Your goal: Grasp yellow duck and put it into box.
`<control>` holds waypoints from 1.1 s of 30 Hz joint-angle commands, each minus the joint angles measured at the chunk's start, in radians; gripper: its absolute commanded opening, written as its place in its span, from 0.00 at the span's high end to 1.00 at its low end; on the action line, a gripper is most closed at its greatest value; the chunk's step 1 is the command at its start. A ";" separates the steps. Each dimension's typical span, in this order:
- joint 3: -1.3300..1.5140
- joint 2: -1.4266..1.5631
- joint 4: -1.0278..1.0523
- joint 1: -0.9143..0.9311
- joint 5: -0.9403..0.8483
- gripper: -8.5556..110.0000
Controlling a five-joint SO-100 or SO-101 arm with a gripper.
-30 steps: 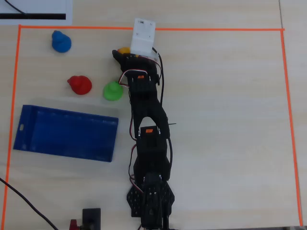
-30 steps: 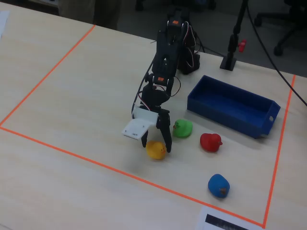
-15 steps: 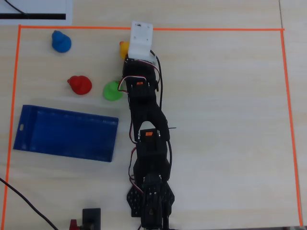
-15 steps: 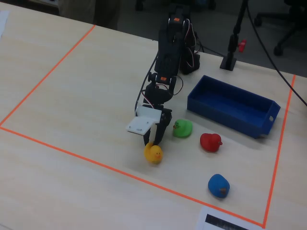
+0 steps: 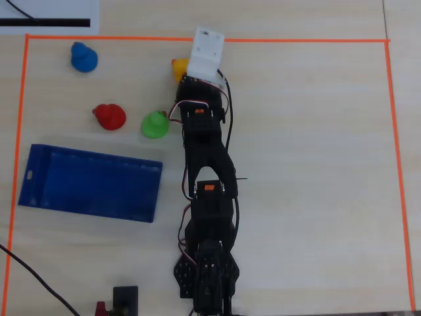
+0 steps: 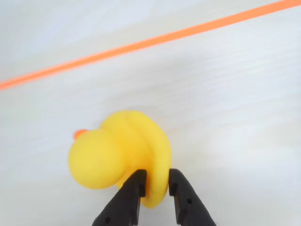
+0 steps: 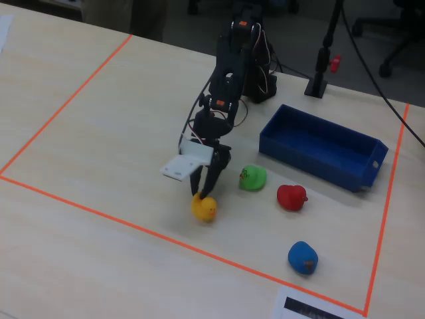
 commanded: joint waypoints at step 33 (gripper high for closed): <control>-0.291 0.770 1.284 -0.098 0.201 0.93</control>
